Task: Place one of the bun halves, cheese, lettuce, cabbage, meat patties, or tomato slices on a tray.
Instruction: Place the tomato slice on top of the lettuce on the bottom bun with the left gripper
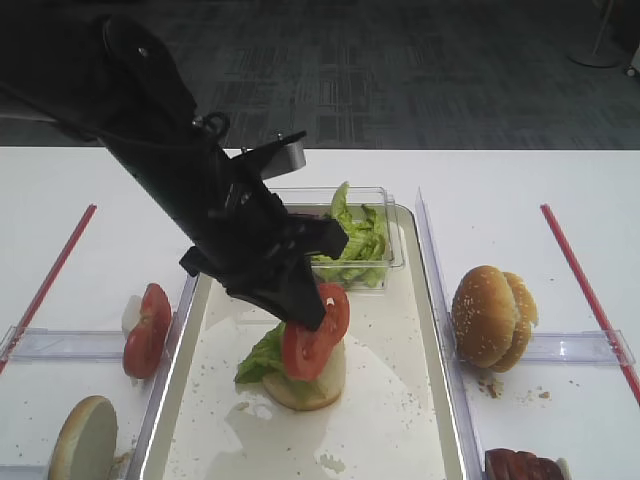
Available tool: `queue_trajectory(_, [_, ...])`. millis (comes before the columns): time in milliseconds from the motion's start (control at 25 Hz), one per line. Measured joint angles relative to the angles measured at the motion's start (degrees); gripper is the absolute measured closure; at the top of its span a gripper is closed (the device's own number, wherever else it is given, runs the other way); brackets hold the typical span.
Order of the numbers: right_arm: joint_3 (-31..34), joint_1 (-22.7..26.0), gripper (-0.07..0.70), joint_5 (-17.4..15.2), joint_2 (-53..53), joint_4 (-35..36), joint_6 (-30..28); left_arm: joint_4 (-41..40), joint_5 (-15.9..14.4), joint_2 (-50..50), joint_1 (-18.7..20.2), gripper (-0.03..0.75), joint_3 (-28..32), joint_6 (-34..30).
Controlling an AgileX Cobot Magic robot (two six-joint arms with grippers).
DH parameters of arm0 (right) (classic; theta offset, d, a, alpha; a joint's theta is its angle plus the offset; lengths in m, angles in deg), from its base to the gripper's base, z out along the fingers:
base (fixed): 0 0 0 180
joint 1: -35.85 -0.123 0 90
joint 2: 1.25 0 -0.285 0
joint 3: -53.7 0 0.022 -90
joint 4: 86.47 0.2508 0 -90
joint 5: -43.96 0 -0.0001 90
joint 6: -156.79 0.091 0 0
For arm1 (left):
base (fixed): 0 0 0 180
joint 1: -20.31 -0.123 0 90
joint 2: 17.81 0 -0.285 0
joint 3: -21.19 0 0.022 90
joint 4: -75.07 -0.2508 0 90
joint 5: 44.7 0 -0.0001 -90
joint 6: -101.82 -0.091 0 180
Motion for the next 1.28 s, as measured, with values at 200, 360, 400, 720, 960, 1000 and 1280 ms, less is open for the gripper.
queue_trajectory(200, [0.00,0.00,0.438,0.00,0.00,0.00,0.00,1.67,0.73,4.22,0.00,0.661,0.00,-1.42])
queue_trajectory(360, [0.00,0.00,0.438,0.00,0.00,0.00,0.00,2.95,1.19,6.03,0.00,0.661,0.00,-2.67])
queue_trajectory(400, [0.00,0.00,0.438,0.00,0.00,0.00,0.00,2.95,1.26,6.28,0.00,0.661,0.00,-2.79])
queue_trajectory(720, [0.00,0.00,0.438,0.00,0.00,0.00,0.00,2.98,1.55,6.45,0.00,0.610,0.00,-3.01])
queue_trajectory(960, [0.00,0.00,0.438,0.00,0.00,0.00,0.13,1.15,2.70,6.45,0.00,0.325,0.00,-1.81])
queue_trajectory(1000, [0.00,0.00,0.438,0.00,0.00,0.00,0.13,0.81,2.97,6.45,0.00,0.286,0.00,-1.59])
queue_trajectory(1280, [0.00,0.00,0.438,0.00,0.00,0.00,0.13,-0.42,3.98,6.45,0.00,0.156,0.00,-0.92])
